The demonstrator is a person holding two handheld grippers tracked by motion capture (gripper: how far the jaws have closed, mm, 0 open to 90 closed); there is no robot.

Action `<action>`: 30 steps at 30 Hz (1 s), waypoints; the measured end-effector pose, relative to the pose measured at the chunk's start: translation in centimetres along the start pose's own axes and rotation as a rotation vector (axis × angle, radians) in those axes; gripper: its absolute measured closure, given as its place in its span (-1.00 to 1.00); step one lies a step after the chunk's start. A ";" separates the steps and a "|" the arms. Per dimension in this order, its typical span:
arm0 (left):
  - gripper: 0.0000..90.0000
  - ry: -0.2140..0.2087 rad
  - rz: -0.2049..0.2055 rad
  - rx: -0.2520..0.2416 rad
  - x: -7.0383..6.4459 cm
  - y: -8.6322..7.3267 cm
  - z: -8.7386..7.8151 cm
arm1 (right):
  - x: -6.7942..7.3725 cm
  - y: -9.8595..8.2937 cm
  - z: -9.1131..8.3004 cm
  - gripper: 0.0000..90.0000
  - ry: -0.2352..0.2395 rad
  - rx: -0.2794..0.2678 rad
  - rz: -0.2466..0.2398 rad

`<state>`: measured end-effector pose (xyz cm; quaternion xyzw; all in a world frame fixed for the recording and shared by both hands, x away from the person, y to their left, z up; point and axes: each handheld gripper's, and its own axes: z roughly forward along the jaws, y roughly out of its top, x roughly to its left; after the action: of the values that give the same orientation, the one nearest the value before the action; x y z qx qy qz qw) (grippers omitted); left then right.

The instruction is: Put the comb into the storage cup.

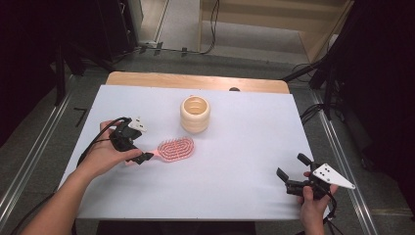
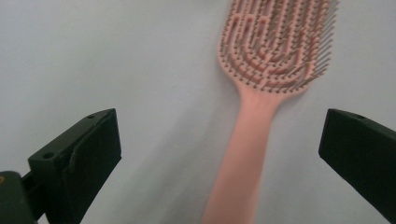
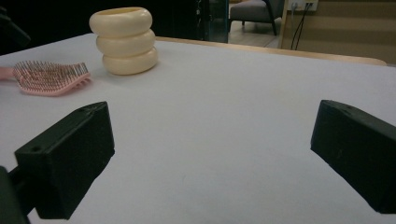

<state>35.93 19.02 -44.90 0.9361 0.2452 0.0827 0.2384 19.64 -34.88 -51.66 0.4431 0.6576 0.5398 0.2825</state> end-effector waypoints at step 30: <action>0.41 -0.020 0.120 0.193 -1.7 1.2 3.2 | 0.0 0.0 0.0 -1.00 -0.001 -0.001 -0.002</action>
<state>35.82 15.94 -47.12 0.9684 0.1934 0.0636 0.1441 19.68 -34.85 -51.67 0.4426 0.6577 0.5396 0.2836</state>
